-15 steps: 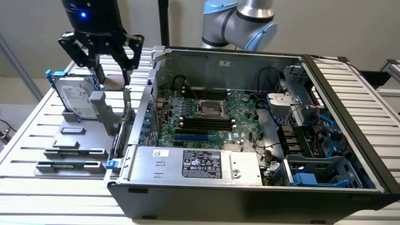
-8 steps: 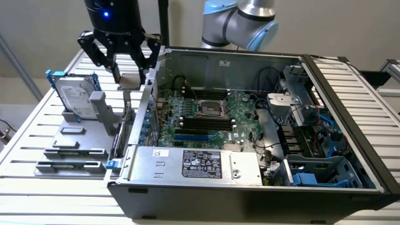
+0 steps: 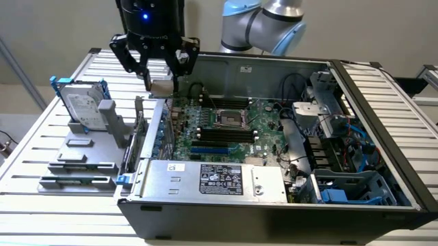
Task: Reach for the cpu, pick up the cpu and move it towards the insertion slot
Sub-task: 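Pick up the cpu and move it towards the insertion slot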
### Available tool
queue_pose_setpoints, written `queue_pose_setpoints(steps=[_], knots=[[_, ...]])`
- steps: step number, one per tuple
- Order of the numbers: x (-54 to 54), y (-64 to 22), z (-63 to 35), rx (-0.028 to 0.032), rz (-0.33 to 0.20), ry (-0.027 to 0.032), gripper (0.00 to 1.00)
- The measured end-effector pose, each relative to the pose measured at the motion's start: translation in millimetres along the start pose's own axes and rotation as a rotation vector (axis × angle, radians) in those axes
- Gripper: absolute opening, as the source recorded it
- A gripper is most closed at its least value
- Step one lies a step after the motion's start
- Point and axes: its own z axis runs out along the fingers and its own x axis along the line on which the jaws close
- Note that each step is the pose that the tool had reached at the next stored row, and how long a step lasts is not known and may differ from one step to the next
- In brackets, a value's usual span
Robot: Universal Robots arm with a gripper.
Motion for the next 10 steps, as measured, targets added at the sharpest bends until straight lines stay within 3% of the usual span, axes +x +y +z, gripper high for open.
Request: queue_pose_setpoints(steps=[10], knots=[[-45.5,2.9,-0.1,-0.0010,0.000,0.0000,0.55]])
